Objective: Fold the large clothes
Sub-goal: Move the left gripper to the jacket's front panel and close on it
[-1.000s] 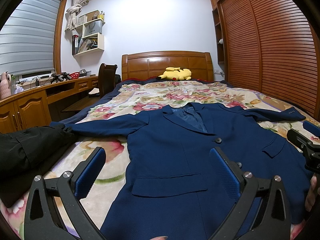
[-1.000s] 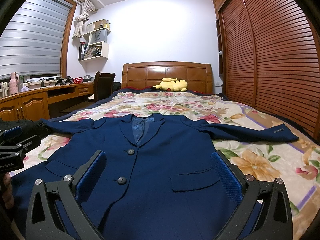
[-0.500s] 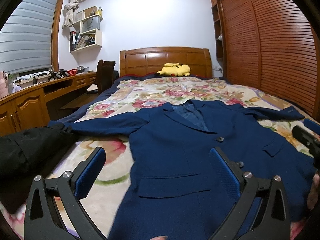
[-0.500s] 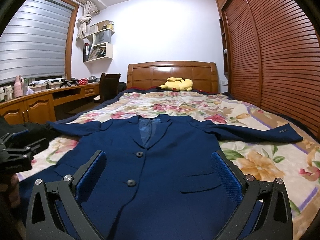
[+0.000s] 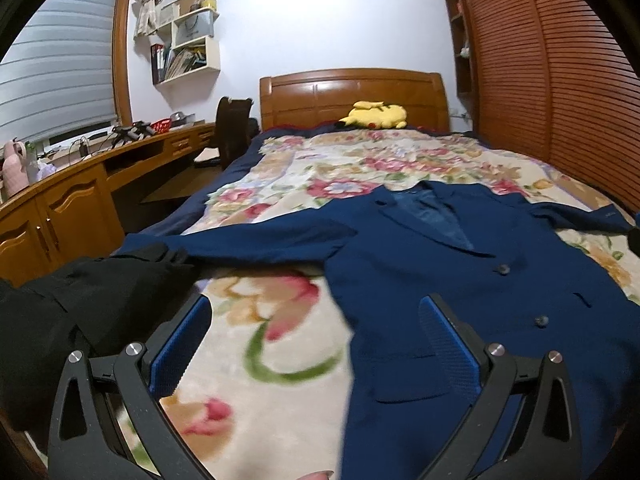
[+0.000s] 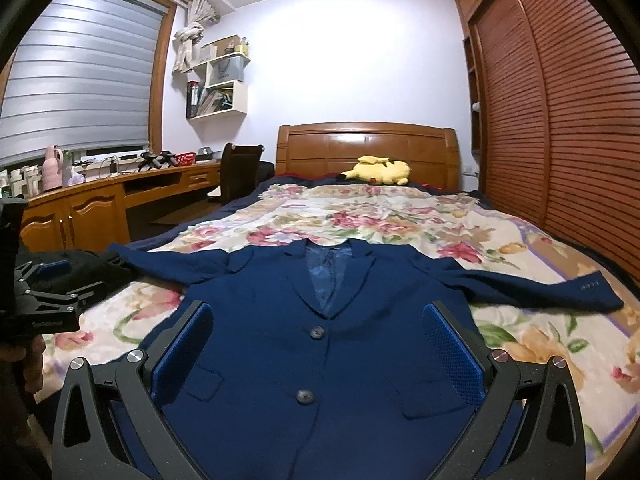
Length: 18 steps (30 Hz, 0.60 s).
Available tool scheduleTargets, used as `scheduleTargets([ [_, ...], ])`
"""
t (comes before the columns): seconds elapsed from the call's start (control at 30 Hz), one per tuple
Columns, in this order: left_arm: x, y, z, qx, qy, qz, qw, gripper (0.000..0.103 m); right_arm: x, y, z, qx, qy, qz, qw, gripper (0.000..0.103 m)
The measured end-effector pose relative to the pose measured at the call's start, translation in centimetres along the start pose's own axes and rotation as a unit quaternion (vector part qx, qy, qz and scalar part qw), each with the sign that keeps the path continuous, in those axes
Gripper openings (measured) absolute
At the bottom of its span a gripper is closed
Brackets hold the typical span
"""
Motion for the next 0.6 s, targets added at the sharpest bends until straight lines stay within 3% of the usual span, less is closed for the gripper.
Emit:
scheduleTargets([
  [0.2, -0.4, 2.8, -2.6, -0.017, -0.006, -0.023, 0.9996, 0.103, -0.7, 2.5, -0.7, -0.019, -0.001, -0.005, 1.000, 0.103],
  [0.6, -0.9, 8.9, -4.5, -0.004, -0.032, -0.085, 0.9959, 0.103, -0.5, 9.0, -2.2, -0.064, -0.011, -0.050, 0.997, 0.103],
])
Point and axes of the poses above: each gripper's, at about its wrist camera, not at the fingertips, and y roughly the way its jaws point, z to its right, x to its underside, the point moved 10 cm from there along y, roughly the way its jaws point, and after that the axes turned 10 degrees about -y, right-handed, at the moved point
